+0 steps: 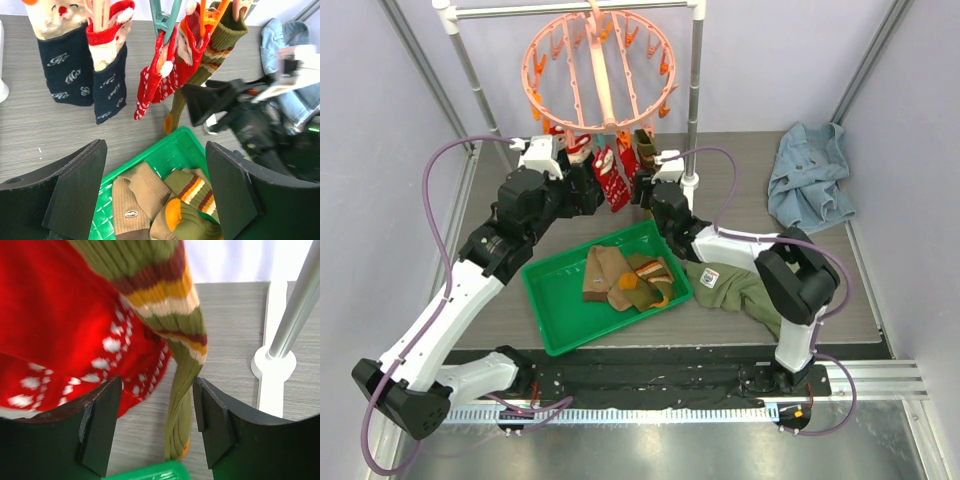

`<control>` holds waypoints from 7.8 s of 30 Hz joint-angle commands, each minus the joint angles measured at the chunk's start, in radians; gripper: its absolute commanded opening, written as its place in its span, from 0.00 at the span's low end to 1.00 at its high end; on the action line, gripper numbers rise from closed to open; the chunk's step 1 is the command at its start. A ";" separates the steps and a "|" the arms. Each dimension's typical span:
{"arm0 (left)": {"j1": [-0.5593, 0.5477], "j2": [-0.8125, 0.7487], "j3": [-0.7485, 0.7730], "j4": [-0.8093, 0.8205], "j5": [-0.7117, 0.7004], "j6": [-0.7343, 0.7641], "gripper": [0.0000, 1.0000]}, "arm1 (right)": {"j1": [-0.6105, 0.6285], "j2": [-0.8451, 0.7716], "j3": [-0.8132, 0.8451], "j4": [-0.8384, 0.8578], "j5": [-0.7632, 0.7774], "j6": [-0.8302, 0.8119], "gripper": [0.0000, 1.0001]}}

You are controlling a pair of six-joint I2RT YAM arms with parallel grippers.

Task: Remove the socks clipped to the hanger

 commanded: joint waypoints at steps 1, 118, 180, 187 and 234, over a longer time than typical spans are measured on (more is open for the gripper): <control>0.003 -0.026 0.002 0.053 0.012 -0.014 0.84 | -0.028 0.064 0.079 0.075 0.051 -0.010 0.66; 0.184 0.254 0.201 0.306 0.538 -0.146 0.79 | 0.065 -0.531 -0.404 0.269 -0.735 0.578 0.01; 0.184 0.390 0.310 0.303 0.543 -0.197 0.11 | 0.138 -0.311 -0.455 -0.007 -0.703 0.563 0.46; 0.184 0.375 0.316 0.288 0.529 -0.181 0.15 | 0.139 -0.368 -0.356 -0.121 -0.557 0.383 0.75; 0.184 0.295 0.341 0.199 0.575 -0.264 0.74 | 0.156 0.097 0.057 0.431 -0.328 0.070 0.01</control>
